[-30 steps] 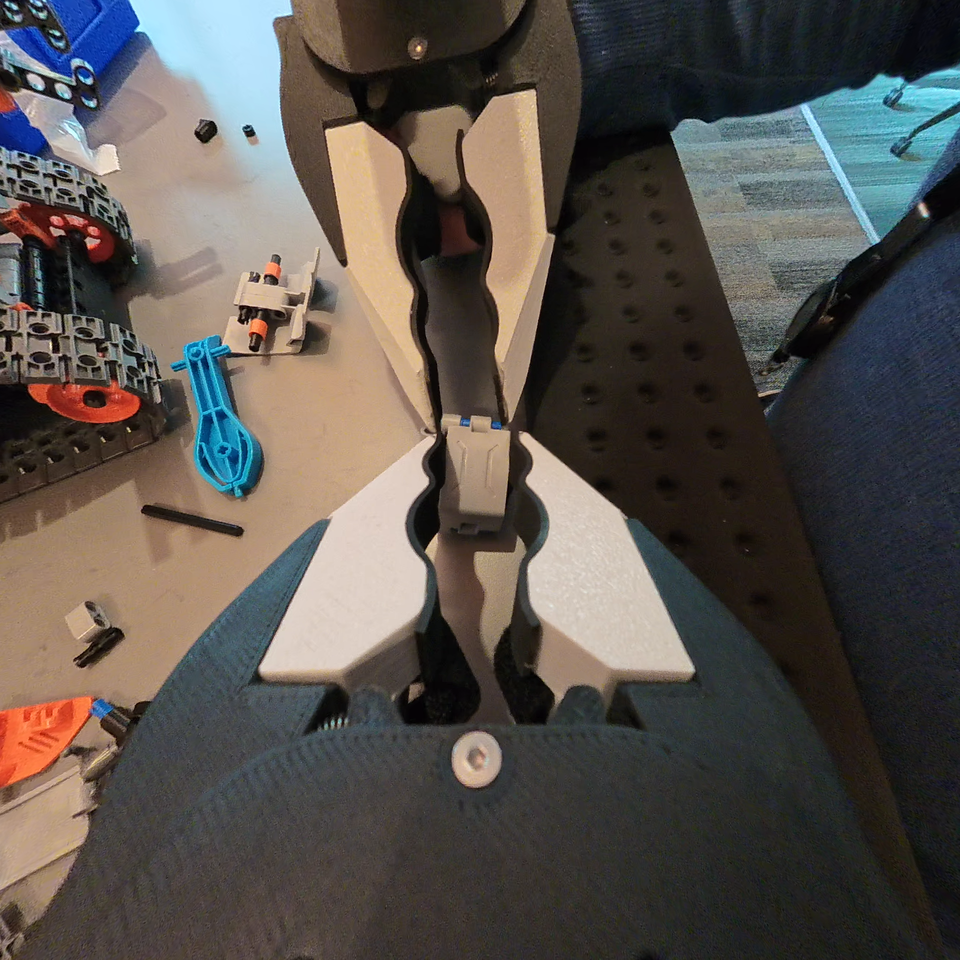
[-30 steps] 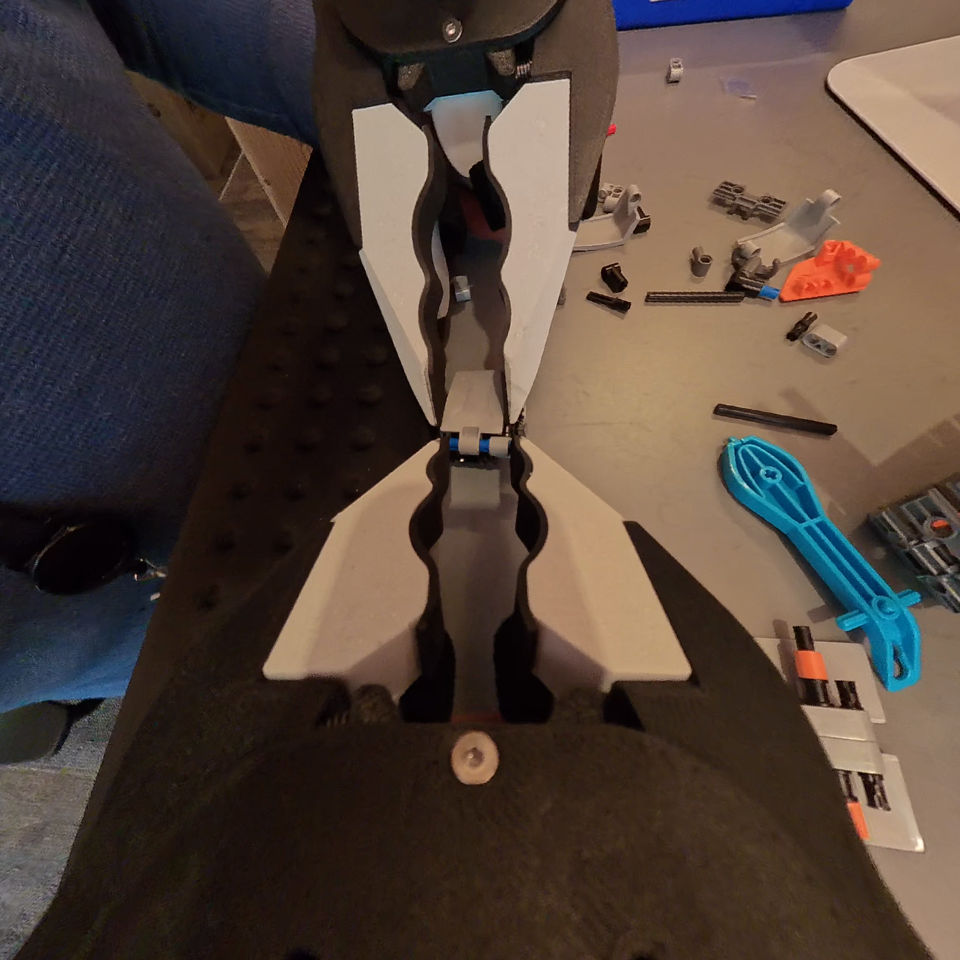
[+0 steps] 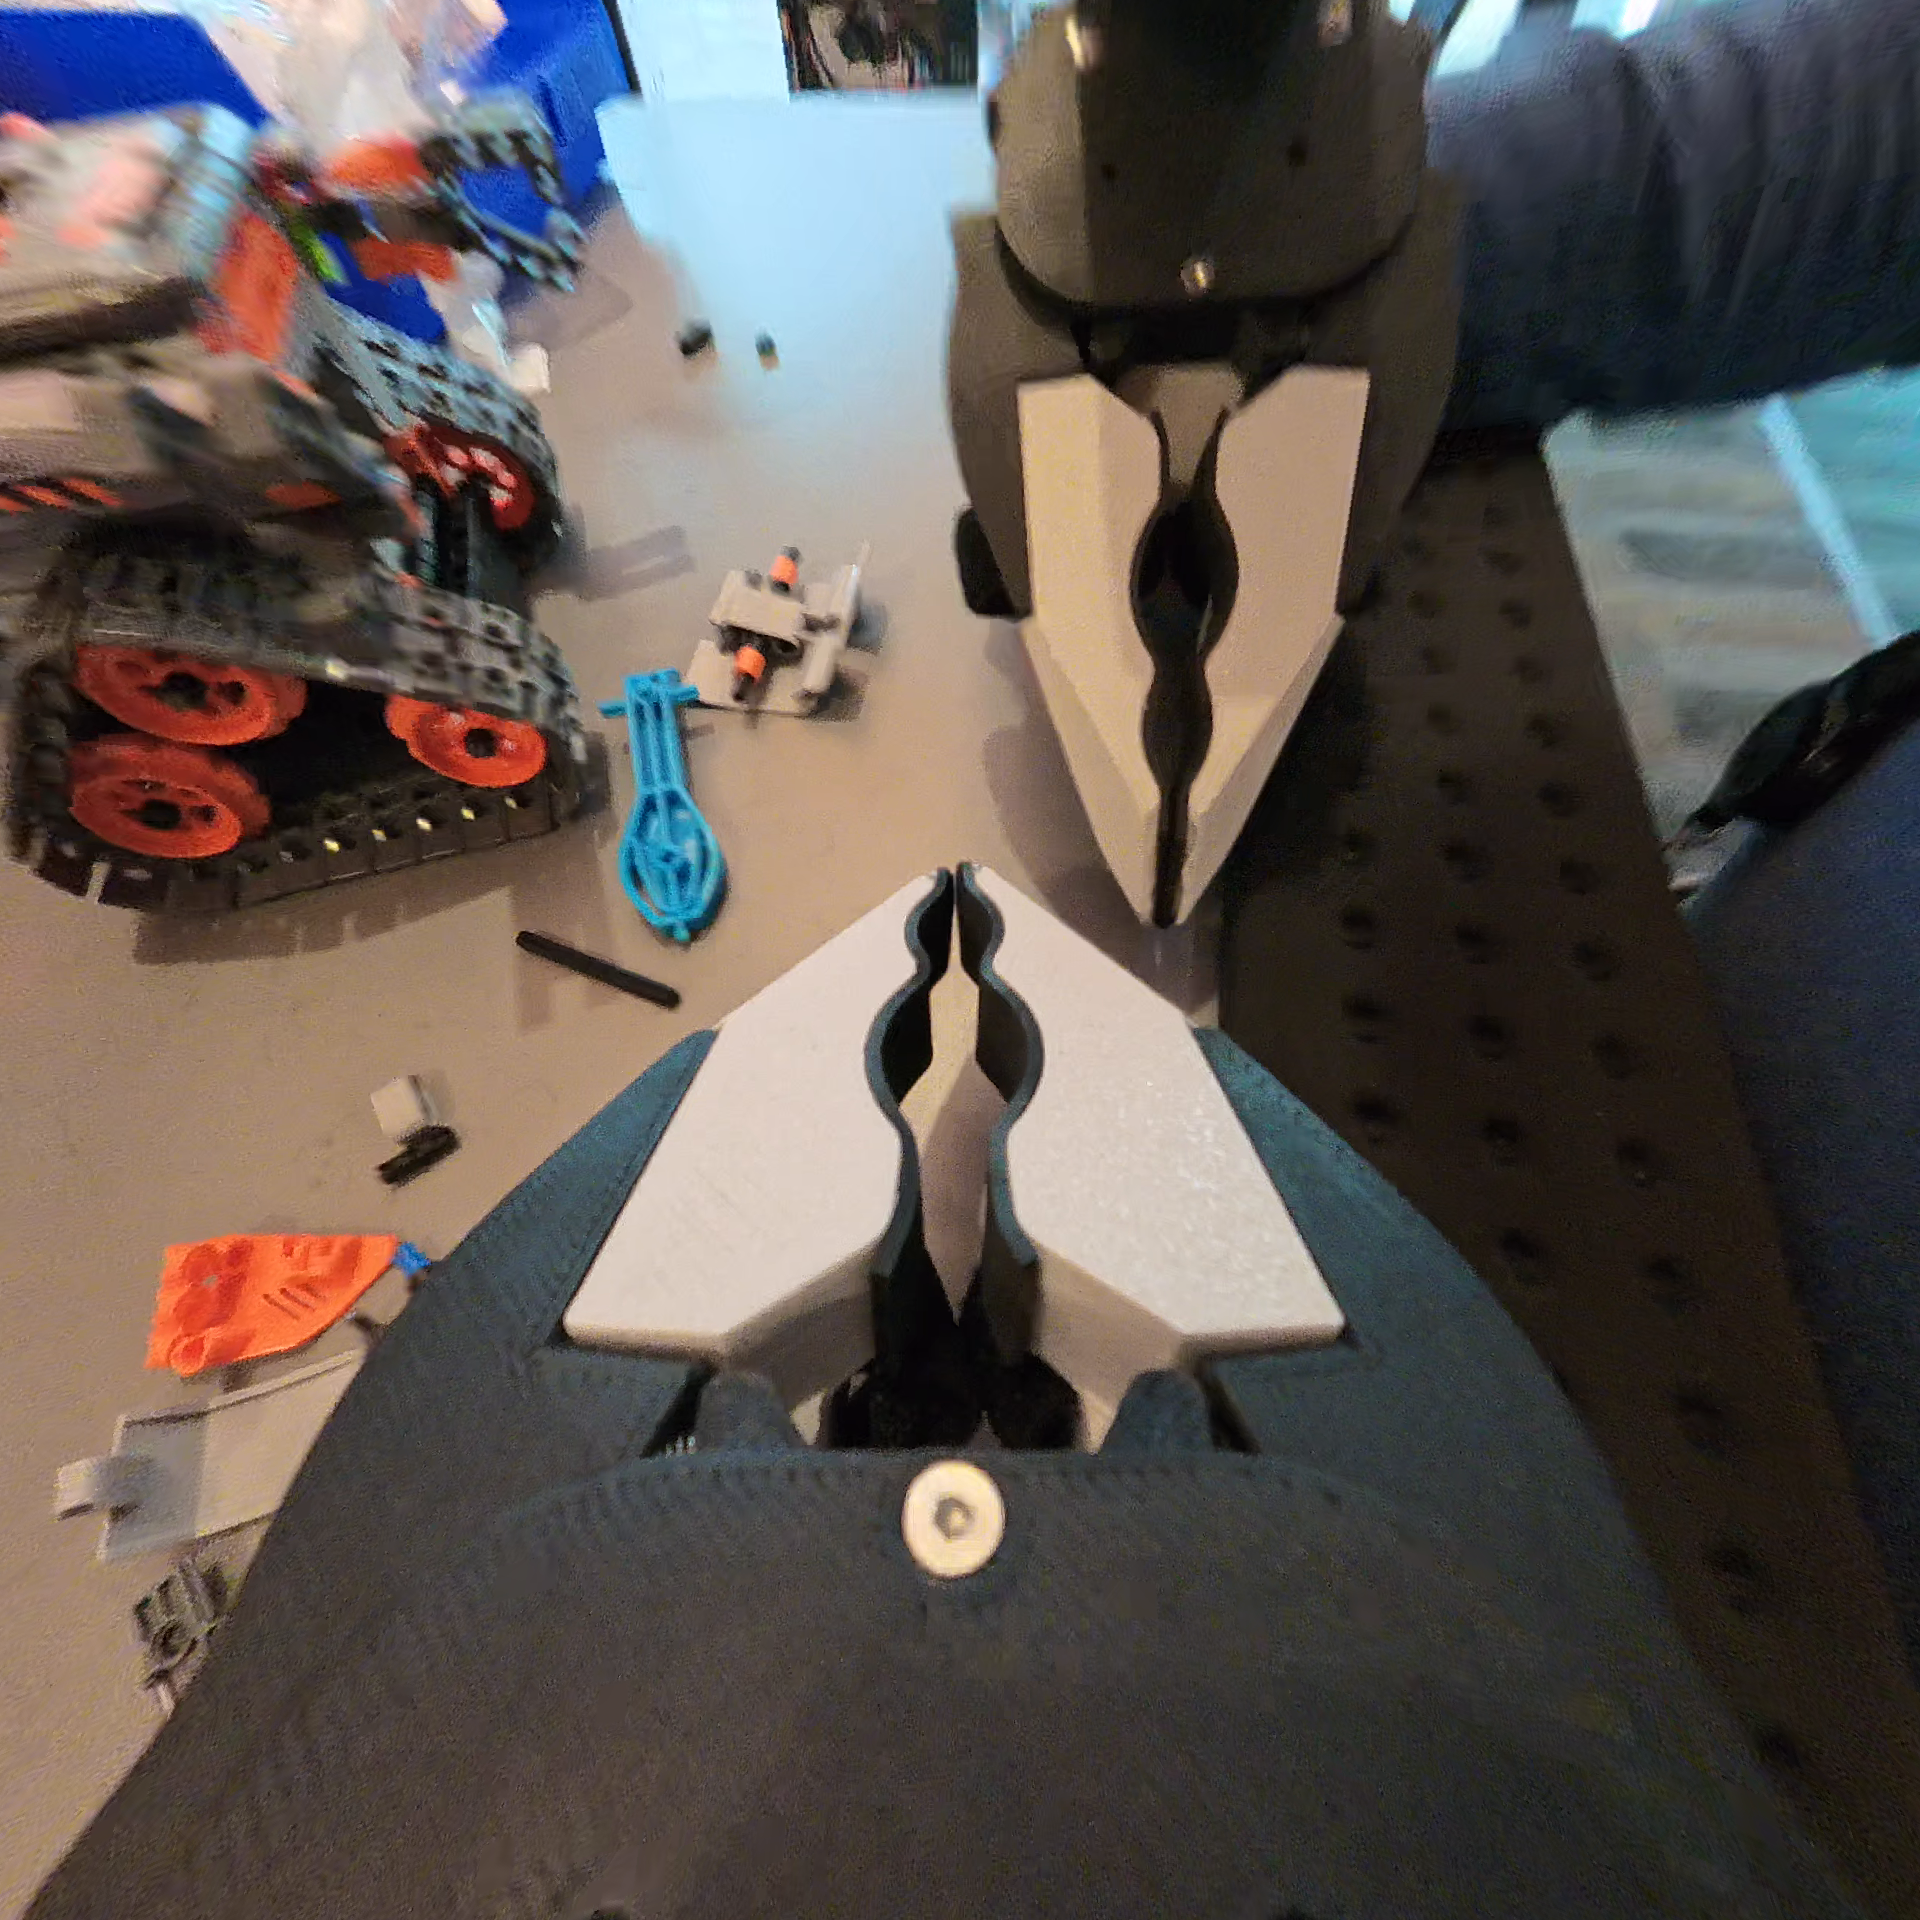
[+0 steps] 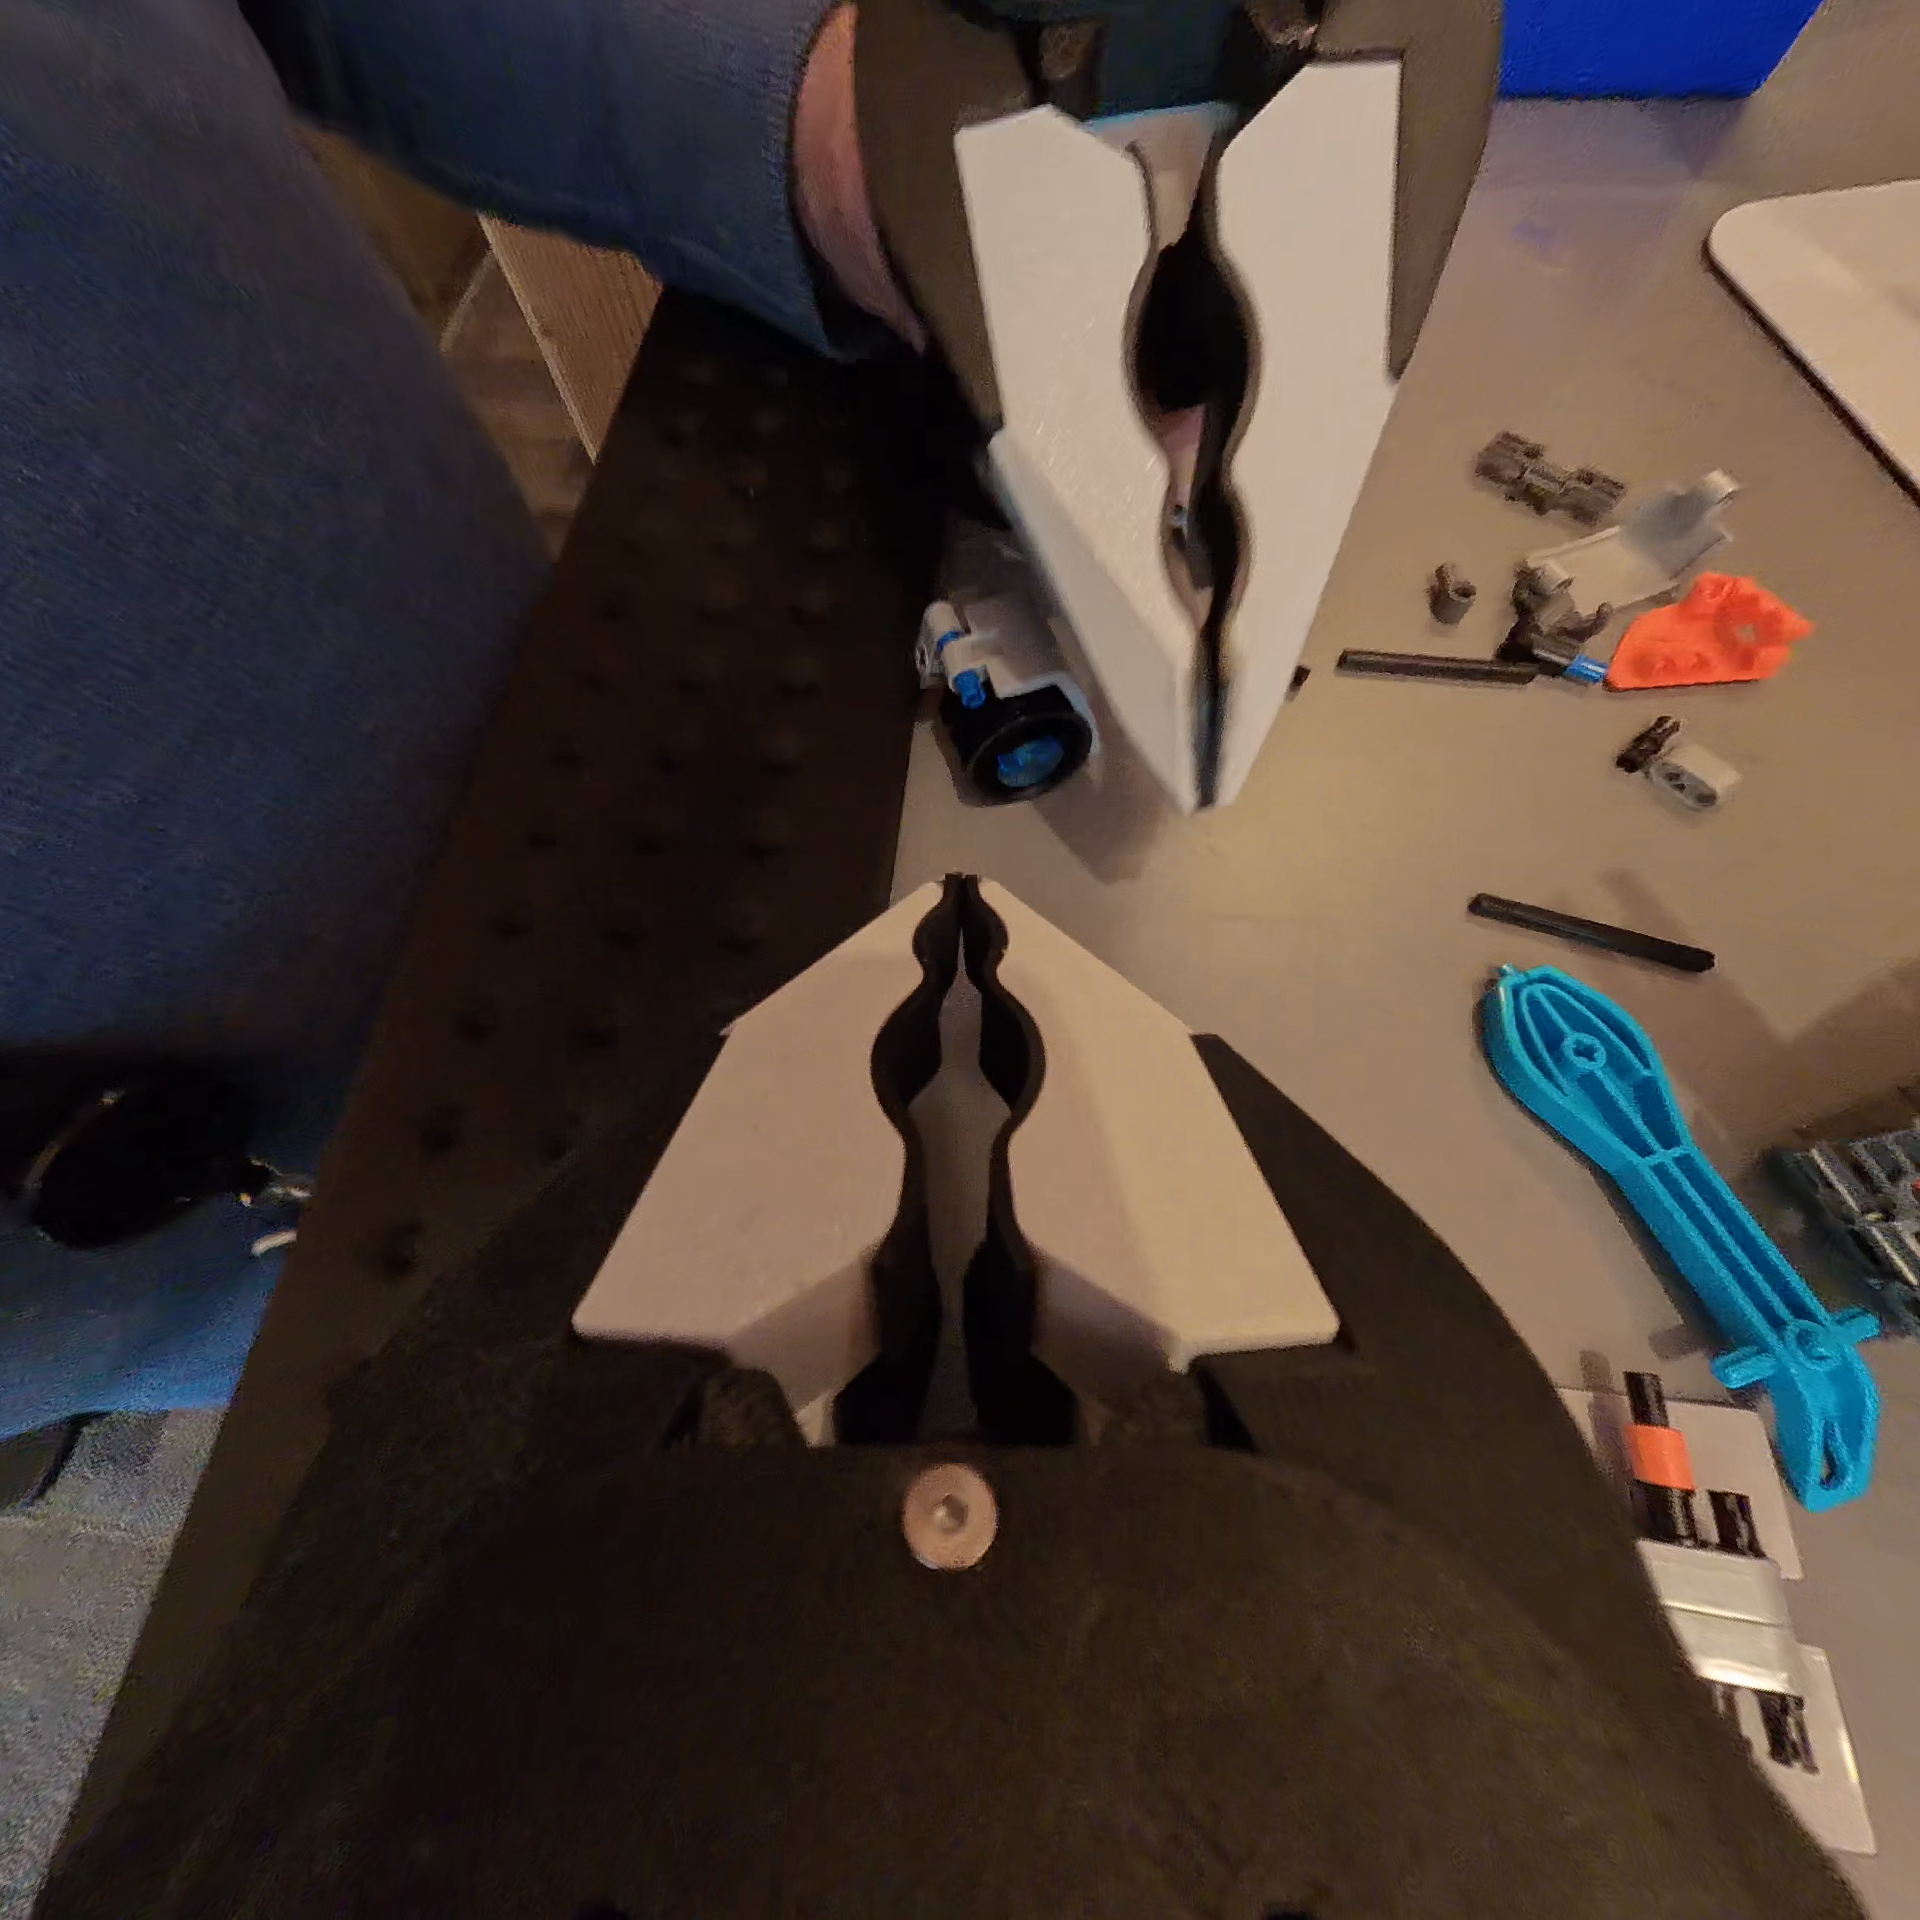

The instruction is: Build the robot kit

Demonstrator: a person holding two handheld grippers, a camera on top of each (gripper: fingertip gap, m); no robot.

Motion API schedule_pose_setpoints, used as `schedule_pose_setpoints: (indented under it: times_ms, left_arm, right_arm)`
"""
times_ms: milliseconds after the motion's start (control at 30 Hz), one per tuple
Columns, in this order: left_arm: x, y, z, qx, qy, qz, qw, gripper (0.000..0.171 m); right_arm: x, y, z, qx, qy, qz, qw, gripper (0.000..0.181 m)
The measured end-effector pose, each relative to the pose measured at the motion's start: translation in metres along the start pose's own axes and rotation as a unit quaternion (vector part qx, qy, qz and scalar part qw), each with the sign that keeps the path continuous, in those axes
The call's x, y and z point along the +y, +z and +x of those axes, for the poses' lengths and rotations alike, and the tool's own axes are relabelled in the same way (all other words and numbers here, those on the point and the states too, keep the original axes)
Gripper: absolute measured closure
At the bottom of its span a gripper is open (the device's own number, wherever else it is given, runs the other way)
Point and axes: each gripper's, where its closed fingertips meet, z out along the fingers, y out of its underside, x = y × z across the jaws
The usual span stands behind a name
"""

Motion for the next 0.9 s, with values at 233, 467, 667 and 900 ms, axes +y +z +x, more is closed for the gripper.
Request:
schedule_pose_setpoints:
  times_ms: [233, 467, 667, 900]
  left_arm:
    - [0.01, -0.049, 0.004, 0.04, -0.034, -0.042, 0.998, 0.147]
    - [0.048, -0.045, 0.036, 0.044, -0.014, -0.118, 0.992, 0.13]
    - [0.055, -0.035, 0.033, -0.003, -0.004, -0.126, 0.992, 0.14]
    - [0.053, -0.034, 0.034, 0.024, -0.001, -0.112, 0.993, 0.141]
  right_arm:
    - [-0.005, -0.006, 0.013, 0.069, 0.02, -0.009, 0.997, 0.16]
    - [-0.017, 0.02, 0.012, 0.054, -0.021, -0.01, 0.998, 0.15]
    - [-0.017, 0.036, 0.013, 0.028, -0.037, -0.028, 0.999, 0.151]
    - [-0.022, 0.032, 0.016, 0.037, -0.037, -0.009, 0.999, 0.15]
